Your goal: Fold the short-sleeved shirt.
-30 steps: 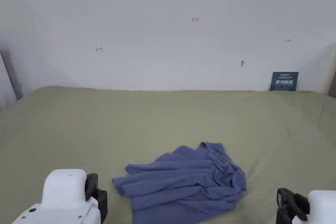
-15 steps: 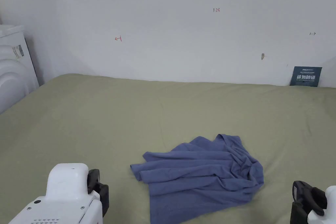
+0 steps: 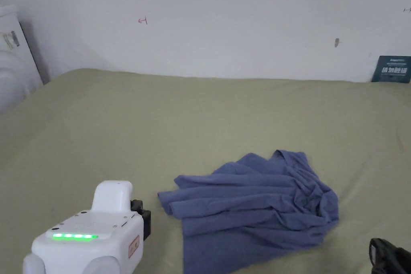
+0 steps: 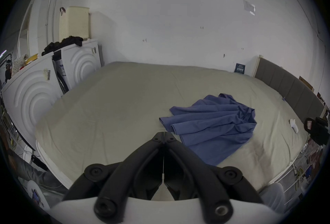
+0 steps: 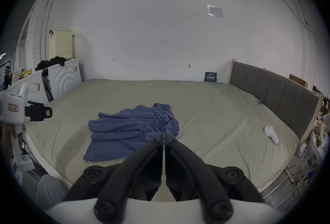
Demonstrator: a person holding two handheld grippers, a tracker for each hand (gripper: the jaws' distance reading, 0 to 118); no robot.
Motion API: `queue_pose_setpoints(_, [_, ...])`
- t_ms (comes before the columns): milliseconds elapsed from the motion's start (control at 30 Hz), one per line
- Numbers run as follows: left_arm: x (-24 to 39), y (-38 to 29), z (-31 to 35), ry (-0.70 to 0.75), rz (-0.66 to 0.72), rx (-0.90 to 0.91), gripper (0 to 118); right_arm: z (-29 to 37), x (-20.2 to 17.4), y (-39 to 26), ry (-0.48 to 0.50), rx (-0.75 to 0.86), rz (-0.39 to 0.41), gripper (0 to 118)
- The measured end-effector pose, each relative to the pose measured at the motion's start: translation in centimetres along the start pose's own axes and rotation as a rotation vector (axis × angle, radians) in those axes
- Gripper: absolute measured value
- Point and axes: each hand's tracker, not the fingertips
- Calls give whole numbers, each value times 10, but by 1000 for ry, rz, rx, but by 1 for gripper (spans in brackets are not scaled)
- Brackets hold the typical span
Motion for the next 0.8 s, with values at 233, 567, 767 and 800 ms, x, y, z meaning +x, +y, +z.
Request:
queue_pose_setpoints(233, [-6,27,-117,-34,9,-205,14,-35,3,-13,-9,-84,20,6])
queue_pose_setpoints(567, [13,15,-236,67,-48,-416,113,-61,7,-30,-11,-184,30,6])
queue_pose_setpoints(767, [17,21,-205,2,-32,-344,2,-64,9,-30,1,-201,21,6])
queue_pose_setpoints(800, [13,21,-203,10,-20,-349,2,-66,10,-28,-1,-209,18,6])
